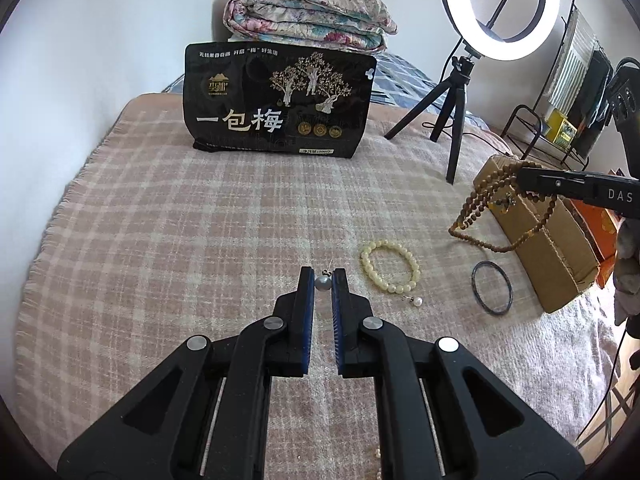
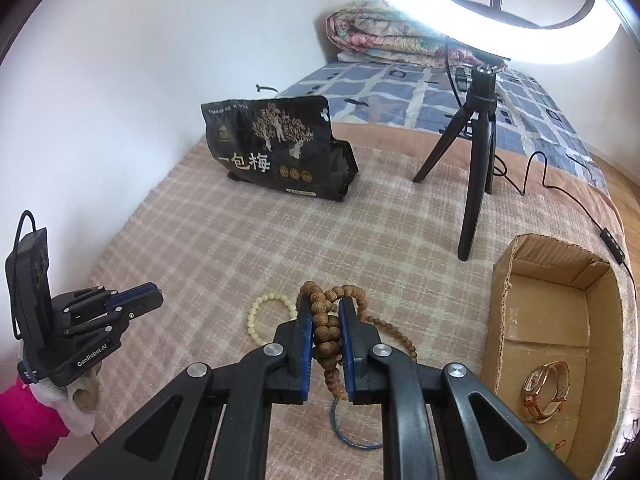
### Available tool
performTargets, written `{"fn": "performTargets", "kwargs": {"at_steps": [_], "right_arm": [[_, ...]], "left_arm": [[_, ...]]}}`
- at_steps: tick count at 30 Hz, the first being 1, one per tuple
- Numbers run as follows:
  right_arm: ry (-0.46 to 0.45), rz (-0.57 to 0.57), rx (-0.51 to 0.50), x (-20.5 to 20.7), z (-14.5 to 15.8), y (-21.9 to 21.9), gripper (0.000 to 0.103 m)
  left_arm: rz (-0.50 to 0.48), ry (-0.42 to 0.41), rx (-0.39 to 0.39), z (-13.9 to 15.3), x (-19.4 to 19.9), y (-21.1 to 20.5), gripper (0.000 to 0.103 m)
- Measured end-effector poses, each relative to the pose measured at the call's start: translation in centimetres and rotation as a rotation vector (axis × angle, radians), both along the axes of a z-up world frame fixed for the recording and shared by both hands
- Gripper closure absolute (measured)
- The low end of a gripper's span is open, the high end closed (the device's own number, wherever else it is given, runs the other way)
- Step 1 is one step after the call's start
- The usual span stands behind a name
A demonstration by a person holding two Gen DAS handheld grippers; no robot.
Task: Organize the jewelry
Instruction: 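Lift the bead strand with the right gripper over the box while the left carries the earring there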
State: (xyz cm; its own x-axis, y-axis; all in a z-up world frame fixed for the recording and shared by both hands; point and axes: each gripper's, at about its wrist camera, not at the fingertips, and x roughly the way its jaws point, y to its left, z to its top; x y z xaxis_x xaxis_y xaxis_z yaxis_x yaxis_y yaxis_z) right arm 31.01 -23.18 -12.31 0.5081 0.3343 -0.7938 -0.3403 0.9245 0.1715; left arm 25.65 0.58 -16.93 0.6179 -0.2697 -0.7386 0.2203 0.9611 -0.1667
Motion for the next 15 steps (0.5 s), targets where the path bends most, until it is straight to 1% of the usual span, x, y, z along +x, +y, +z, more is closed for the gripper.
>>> {"fn": "performTargets", "kwargs": {"at_steps": [7,15], "right_arm": [[-0.058,-0.014,0.022,-1.8,3.7,-1.2,0.093],[-0.111,-0.045,0.042,-3.7,7.3,-4.3,0.093]], "left_arm": [[-0.029,-0.037,-0.004,2.6,-1.5,-1.2,0.097],[-0.081,-0.077,-0.020,5.4,-2.9,-3.8,0.097]]}}
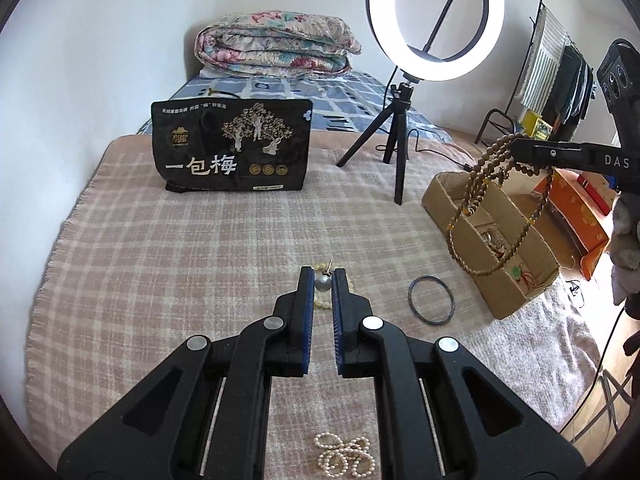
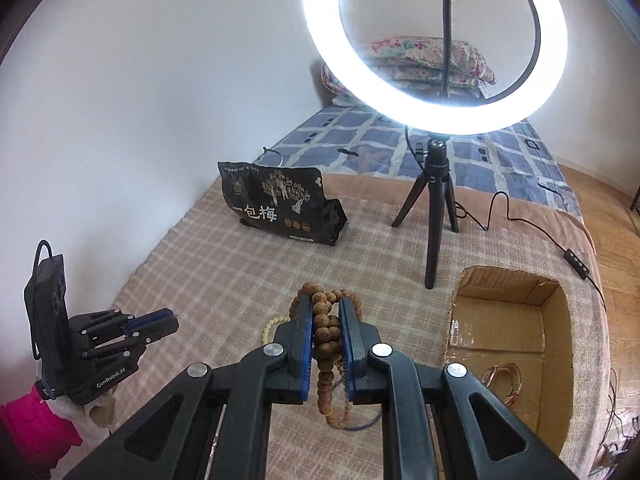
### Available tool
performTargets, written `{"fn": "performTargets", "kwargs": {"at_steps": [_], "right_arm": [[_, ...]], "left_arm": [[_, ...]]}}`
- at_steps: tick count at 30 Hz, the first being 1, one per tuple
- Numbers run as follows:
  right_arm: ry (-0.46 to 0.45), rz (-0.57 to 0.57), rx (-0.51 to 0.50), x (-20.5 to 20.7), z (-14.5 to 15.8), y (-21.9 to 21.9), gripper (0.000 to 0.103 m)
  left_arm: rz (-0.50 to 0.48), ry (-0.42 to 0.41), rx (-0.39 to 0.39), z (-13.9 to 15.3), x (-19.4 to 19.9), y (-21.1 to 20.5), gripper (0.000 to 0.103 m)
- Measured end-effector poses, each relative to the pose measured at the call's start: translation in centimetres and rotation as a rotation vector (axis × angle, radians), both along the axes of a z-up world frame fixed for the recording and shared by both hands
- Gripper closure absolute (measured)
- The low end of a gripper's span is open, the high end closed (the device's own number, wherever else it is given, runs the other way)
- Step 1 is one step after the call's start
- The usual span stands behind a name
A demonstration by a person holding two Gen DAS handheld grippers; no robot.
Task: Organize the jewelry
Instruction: 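Lift the bead strand with the right gripper over the box while the left carries the earring there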
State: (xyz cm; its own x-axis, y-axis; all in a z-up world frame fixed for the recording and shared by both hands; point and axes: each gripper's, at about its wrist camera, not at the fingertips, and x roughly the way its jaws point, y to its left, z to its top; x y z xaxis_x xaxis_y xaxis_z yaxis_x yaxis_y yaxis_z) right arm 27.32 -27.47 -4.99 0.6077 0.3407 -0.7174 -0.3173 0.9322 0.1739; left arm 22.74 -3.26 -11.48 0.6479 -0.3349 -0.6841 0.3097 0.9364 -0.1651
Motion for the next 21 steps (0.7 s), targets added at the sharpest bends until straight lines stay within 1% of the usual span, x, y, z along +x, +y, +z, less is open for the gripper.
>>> {"fn": "performTargets", "kwargs": {"at_steps": [5,10,15,21], "right_arm": [[-0.030,-0.041,0.002,-0.5,2.0,-3.1,0.093],[-0.049,-0.095,0.002,-0.9,2.9,-7.0,0.093],[-0.053,-0.143,-0.014,-0.7,3.1,-10.4,0.093],[-0.051,-0.193,-0.042,0.1,2.4,-13.8,0.093]], "left_arm": [[-0.047,-0.016,-0.017,1.3,-0.5,-2.9,0.097],[-0.097,-0.020,-0.030,1.8,-0.4,-6.3,0.097],[-0.145,-0.017,-0.044,1.8,0.0,-10.1,0.097],[-0.212,-0.010,-0.047,1.3,0.8,-14.8,0.097]]}}
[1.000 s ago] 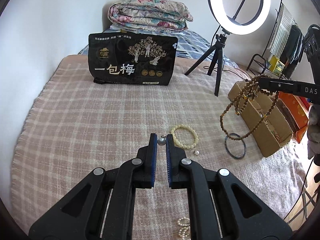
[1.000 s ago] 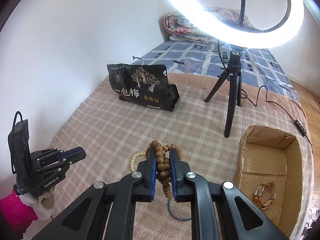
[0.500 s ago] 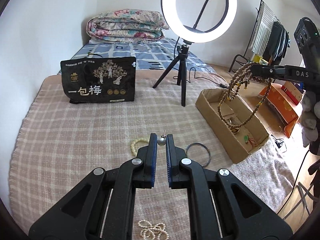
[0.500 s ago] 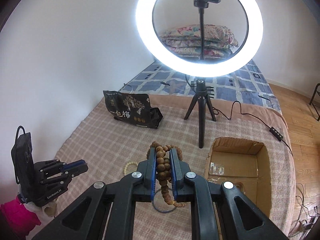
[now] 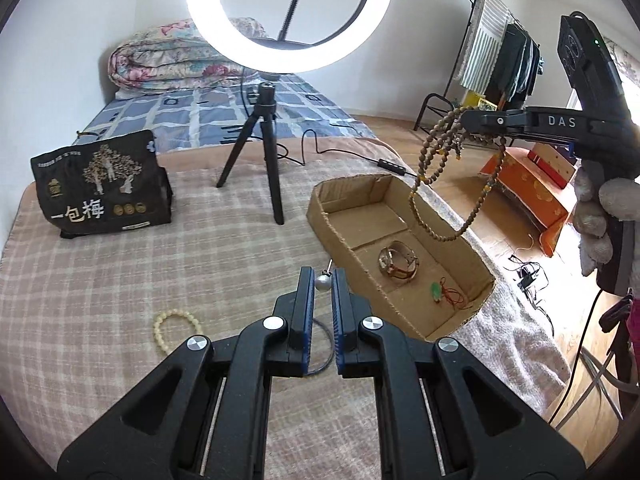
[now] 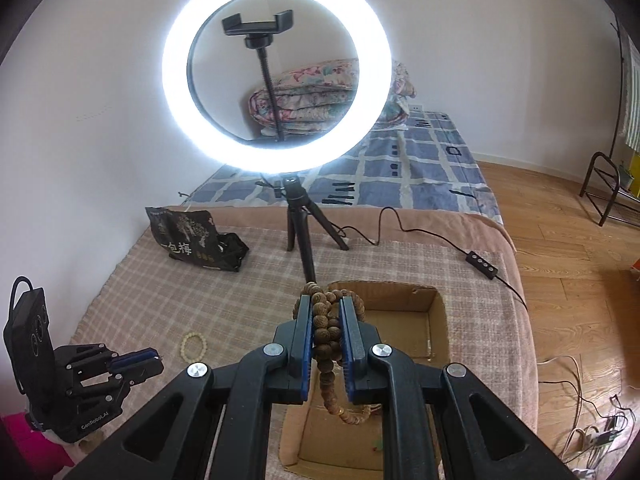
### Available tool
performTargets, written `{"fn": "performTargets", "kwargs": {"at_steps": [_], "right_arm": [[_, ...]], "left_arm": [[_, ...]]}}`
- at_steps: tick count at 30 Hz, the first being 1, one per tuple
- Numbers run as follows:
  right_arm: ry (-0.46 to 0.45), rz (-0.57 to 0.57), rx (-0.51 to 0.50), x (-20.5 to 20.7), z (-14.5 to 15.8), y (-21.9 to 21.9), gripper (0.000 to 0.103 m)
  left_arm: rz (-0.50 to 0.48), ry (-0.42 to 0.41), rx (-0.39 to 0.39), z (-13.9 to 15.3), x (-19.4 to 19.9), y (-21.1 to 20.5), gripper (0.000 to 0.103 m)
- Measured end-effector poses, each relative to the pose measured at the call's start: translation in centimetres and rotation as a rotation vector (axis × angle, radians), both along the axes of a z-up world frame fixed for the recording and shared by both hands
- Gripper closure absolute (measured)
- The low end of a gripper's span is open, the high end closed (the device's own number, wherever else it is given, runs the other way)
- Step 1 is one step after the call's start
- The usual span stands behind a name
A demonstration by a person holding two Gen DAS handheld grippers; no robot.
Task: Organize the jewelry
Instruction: 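Lift the bead strand with the right gripper over the box while the left carries the earring there, then open the right gripper releasing the beads while the left gripper drops the earring into the box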
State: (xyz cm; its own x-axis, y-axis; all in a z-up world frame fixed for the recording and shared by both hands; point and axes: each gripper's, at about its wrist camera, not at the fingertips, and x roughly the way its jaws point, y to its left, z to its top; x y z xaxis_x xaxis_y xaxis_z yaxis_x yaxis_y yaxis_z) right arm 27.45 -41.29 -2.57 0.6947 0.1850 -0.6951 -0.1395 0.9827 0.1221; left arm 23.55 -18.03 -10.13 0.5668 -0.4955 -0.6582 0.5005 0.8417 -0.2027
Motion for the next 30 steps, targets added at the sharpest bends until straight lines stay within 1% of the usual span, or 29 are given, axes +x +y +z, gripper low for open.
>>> {"fn": "performTargets", "kwargs": {"at_steps": [8,14,20,25,30], "right_arm": [[0.025,-0.041,-0.049,2.2,-2.0,-2.6,0.093],[0.039,-0.061,-0.065,3.7,-3.5,-3.9,0.093],[0.074,-0.070,-0.052,4.7,-5.9,-4.9,0.093],[0.104,-0.072,-0.032,5.3,-7.8,-5.3,0.092],[0.119,-0.083,-0.021,5.3,-8.9,-5.6,0.091]], "left_arm": [[-0.082,0.012,0.010,-1.4,0.7,-5.7,0.097],[-0.121,0.030,0.021,-2.8,1.2,-8.9,0.097],[-0.146,0.054,0.034,-4.4,1.5,-11.2,0.097],[-0.170,0.072,0.040,-5.3,1.6,-12.1,0.096],[-0.183,0.080,0.052,-5.7,1.4,-12.7,0.096]]}}
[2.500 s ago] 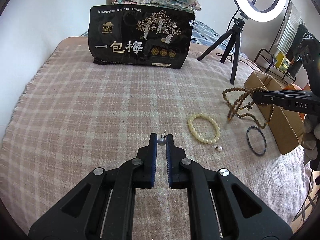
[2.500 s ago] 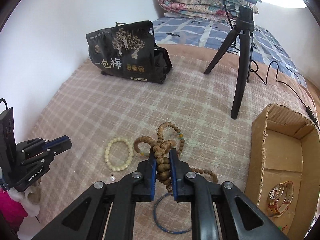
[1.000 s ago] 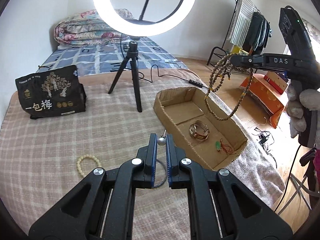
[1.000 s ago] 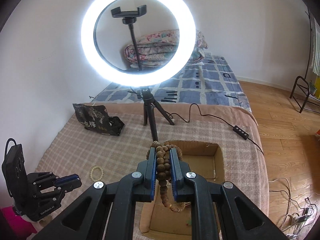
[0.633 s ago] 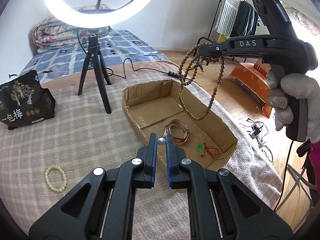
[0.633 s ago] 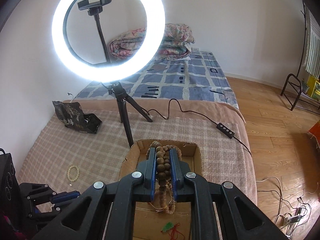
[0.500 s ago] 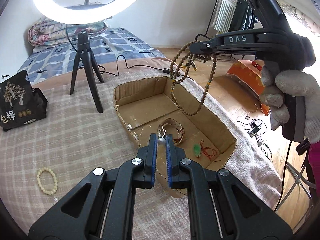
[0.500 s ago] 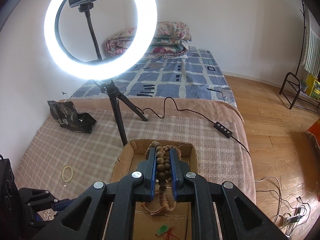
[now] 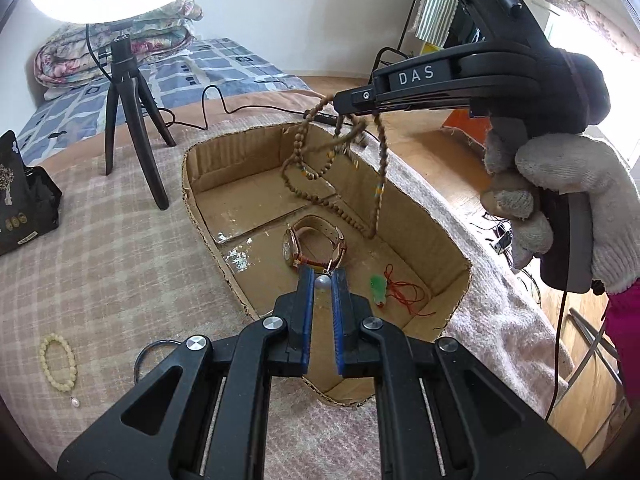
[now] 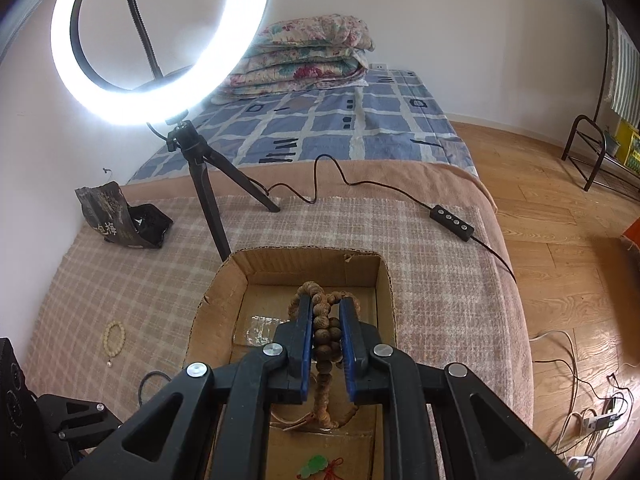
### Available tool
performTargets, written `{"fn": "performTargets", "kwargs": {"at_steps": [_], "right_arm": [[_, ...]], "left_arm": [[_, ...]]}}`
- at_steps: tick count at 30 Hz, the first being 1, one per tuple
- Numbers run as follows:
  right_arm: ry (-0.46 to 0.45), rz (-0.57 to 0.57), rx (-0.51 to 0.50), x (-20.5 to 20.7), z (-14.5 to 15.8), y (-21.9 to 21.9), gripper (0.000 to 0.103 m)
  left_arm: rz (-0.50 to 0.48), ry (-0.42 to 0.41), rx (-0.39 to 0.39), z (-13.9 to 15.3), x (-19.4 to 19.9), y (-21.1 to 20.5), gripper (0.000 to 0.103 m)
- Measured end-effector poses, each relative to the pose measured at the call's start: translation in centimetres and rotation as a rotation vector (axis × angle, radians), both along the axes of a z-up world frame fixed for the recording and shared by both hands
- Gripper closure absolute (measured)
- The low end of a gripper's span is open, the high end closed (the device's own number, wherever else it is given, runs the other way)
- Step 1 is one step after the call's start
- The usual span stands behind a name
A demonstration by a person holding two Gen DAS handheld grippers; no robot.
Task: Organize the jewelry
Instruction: 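Open the right gripper releasing the beads while the left gripper drops the earring into the box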
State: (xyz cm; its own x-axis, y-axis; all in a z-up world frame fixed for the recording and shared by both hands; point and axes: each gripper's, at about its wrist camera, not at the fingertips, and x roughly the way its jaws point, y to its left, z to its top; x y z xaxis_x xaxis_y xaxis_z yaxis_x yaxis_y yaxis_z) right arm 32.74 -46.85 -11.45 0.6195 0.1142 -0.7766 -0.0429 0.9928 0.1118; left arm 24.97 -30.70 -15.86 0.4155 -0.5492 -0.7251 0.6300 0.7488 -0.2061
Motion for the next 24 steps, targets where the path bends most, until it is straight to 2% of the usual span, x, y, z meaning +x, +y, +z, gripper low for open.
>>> {"fn": "performTargets", "kwargs": {"at_steps": [2,4,5,6,7,8,9,11,13,24], "right_arm": [[-0.002,-0.003,0.014,0.0,-0.1,-0.1,0.080],[-0.011,-0.013,0.011,-0.2,0.0,0.0,0.063],[-0.014,-0.015,0.012,-0.2,0.1,0.0,0.058],[-0.017,-0.017,0.015,-0.3,0.2,0.1,0.045],[-0.022,-0.024,0.016,-0.3,0.3,0.1,0.029],[-0.032,-0.032,0.015,-0.5,0.4,0.1,0.023],[-0.042,-0.040,0.016,-0.6,0.5,0.1,0.017],[-0.044,-0.052,0.027,-0.7,0.5,0.1,0.016],[-0.035,-0.062,0.039,-0.7,0.3,0.0,0.010],[-0.034,-0.094,0.015,-1.7,0.1,0.9,0.005]], "left_arm": [[-0.001,0.003,-0.002,-0.1,-0.1,0.0,0.096],[-0.012,0.008,-0.008,0.0,-0.2,0.1,0.096],[-0.013,0.008,-0.004,0.0,-0.3,0.1,0.092],[-0.013,0.012,0.000,-0.1,-0.3,0.1,0.085],[-0.014,0.015,-0.002,-0.1,-0.3,0.1,0.065],[-0.007,0.010,-0.007,0.0,-0.4,0.3,0.048],[0.003,0.002,-0.013,0.0,-0.5,0.5,0.045],[0.007,-0.003,-0.014,0.1,-0.6,0.6,0.045],[0.006,-0.001,-0.008,0.1,-0.7,0.7,0.045],[0.018,-0.028,0.008,0.8,-1.6,2.0,0.045]]}}
